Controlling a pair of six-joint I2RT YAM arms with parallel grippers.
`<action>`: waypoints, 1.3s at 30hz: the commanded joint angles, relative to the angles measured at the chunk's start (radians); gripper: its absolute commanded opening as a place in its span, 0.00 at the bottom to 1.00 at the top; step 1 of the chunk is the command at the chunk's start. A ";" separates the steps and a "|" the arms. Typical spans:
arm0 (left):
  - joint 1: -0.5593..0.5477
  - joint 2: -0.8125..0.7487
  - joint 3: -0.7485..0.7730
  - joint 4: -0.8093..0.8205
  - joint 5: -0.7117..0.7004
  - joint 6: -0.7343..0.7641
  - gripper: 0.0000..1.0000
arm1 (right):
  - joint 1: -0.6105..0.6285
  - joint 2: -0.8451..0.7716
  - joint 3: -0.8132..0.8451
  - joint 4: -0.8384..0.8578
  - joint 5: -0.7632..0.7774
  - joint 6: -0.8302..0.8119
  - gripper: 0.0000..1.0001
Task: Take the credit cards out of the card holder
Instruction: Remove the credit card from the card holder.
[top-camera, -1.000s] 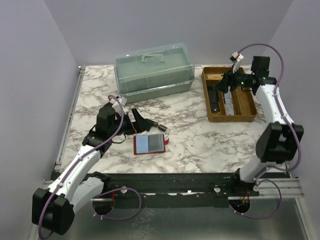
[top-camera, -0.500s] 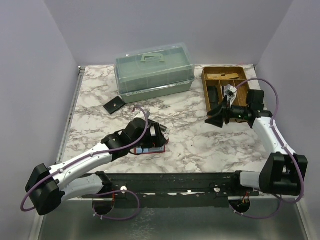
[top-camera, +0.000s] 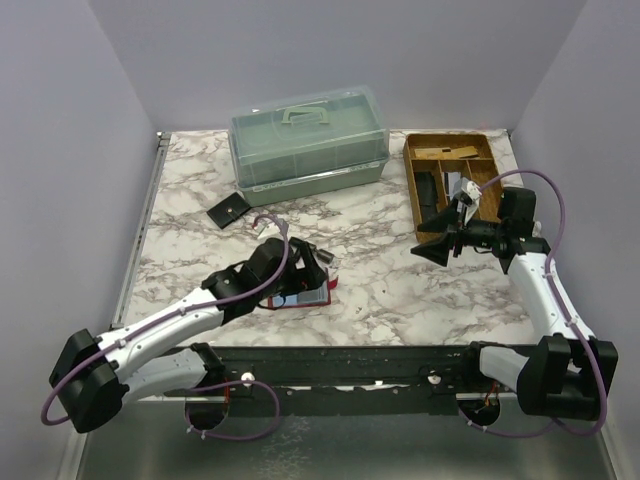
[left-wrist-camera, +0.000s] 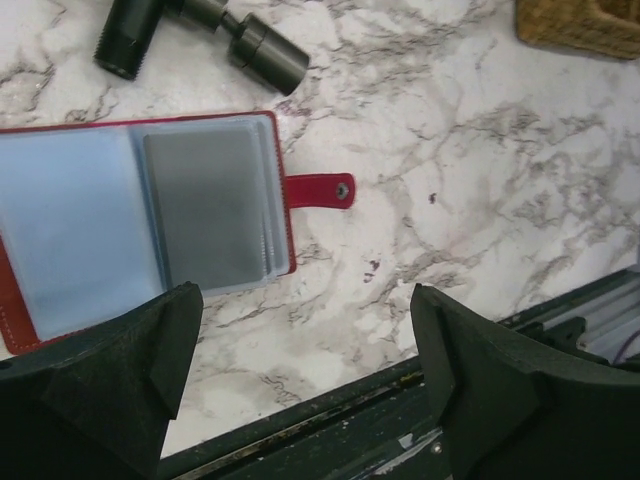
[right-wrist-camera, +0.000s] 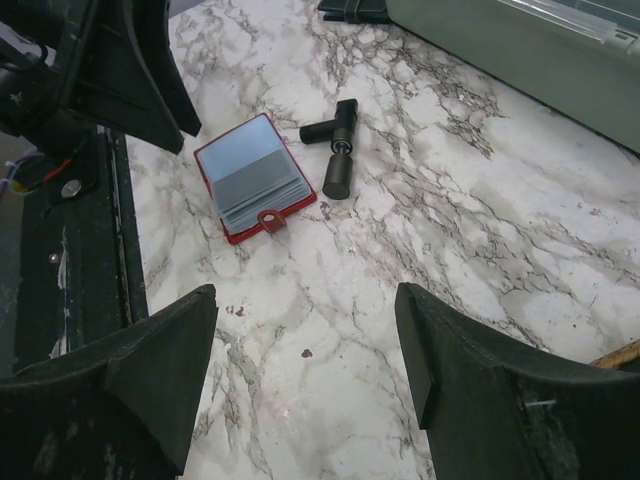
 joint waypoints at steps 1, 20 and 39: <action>-0.033 0.100 0.056 -0.092 -0.091 -0.039 0.91 | -0.005 0.006 0.014 0.007 -0.028 -0.017 0.78; -0.115 0.502 0.307 -0.277 -0.297 0.058 0.67 | -0.007 0.004 0.020 -0.002 -0.027 -0.015 0.78; -0.050 0.570 0.247 -0.200 -0.179 0.105 0.57 | -0.007 0.000 0.021 -0.012 -0.034 -0.026 0.78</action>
